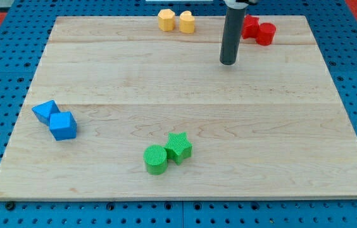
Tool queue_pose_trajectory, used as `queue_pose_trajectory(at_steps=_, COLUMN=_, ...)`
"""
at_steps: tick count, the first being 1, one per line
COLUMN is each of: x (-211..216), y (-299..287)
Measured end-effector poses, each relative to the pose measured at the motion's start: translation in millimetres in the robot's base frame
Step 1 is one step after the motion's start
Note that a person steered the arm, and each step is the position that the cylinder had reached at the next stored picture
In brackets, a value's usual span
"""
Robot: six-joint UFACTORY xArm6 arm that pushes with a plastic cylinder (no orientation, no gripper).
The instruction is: Slightly move your arm towards the bottom
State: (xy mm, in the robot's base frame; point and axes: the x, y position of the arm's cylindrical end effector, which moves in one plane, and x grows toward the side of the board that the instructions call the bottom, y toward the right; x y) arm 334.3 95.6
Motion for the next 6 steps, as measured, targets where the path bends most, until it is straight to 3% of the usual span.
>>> queue_pose_trajectory(at_steps=6, x=16.3, y=5.0)
